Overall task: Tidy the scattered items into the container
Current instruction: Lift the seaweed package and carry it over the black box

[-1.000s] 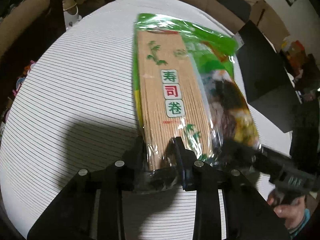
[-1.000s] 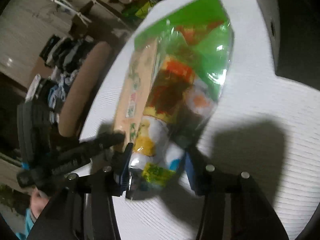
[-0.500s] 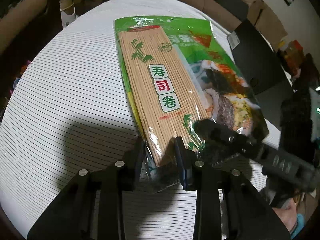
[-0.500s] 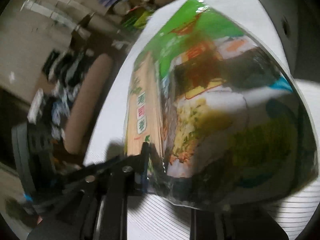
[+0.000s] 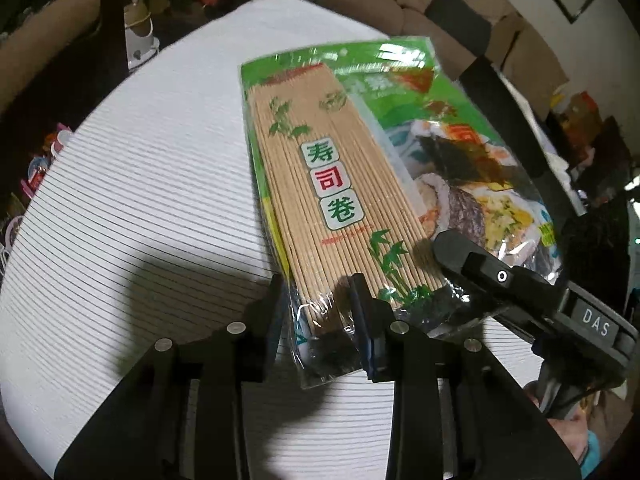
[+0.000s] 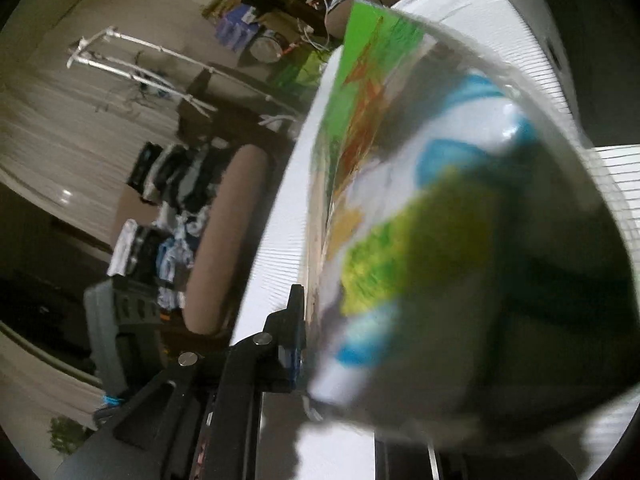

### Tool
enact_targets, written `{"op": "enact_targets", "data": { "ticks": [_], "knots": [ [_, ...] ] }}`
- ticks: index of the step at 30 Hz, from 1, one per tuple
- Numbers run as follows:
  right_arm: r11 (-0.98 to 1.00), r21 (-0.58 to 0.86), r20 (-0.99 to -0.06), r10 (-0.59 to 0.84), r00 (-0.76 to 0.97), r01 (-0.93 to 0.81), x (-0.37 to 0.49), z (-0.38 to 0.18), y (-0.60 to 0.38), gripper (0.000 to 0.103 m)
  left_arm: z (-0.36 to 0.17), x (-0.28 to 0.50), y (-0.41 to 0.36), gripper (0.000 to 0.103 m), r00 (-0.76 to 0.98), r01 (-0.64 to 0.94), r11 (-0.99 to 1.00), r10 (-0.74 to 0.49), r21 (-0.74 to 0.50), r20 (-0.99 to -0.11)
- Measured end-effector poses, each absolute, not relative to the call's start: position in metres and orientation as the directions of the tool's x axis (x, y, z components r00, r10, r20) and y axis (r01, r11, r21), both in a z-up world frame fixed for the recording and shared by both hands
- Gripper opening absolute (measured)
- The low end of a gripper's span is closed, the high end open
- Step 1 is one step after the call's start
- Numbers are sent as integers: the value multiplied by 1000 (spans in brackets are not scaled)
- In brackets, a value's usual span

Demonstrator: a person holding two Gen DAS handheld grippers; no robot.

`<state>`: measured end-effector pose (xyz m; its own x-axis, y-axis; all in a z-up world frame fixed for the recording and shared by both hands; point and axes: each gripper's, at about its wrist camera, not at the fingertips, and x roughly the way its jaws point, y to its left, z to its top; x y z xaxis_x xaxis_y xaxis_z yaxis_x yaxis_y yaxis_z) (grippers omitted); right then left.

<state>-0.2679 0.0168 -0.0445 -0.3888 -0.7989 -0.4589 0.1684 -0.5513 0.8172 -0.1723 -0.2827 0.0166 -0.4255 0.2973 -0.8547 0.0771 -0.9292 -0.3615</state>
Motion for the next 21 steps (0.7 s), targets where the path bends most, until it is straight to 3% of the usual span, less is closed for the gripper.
{"op": "enact_targets", "data": {
  "ticks": [14,17,21],
  "knots": [
    [-529,811,-403,-814,-418,249,-245,24,19,13,82,-150,-246,27,-459,-26,-953,280,-302,-843],
    [-527,804,-387,-816,-430,277,-237,47,19,13,107,-143,-230,22,-493,-48,-947,298,-316,-817],
    [-522,796,-345,-807,-479,306,-232,87,36,13,157,-152,-195,0,-548,-106,-944,317,-311,-774]
  ]
}}
